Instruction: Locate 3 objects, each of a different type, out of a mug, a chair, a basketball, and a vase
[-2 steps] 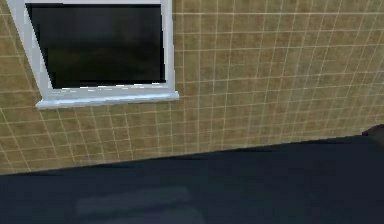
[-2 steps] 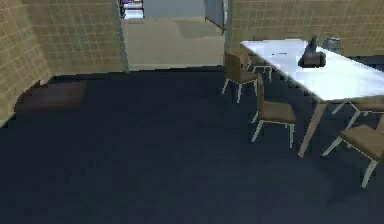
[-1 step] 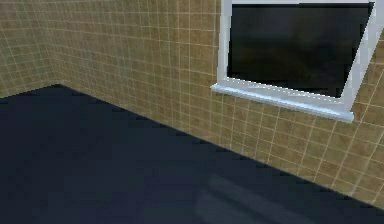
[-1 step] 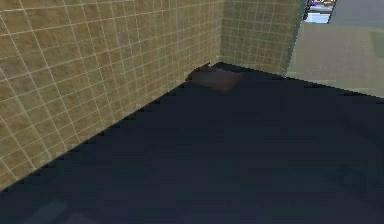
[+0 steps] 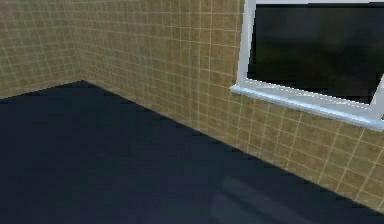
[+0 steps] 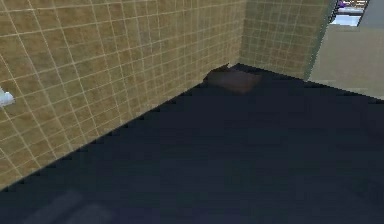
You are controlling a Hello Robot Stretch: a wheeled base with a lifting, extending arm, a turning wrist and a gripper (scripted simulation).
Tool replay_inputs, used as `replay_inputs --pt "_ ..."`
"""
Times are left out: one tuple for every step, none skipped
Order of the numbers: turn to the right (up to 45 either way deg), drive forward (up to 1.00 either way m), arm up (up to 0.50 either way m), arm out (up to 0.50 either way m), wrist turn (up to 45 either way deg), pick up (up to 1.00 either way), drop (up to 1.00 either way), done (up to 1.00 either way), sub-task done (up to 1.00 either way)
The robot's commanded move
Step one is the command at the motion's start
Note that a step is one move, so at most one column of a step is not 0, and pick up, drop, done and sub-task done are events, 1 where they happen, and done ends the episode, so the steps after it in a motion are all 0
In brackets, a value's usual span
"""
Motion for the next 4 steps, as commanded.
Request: replay_inputs --pt "-3.0 0.00 0.00 0.00 0.0 0.00 0.00 0.00 0.00" --pt "0.0 0.45 0.00 0.00 0.0 0.00 0.00 0.00 0.00" --pt "-45.0 0.00 0.00 0.00 0.0 0.00 0.00 0.00 0.00" --pt "0.0 1.00 0.00 0.00 0.0 0.00 0.00 0.00 0.00"
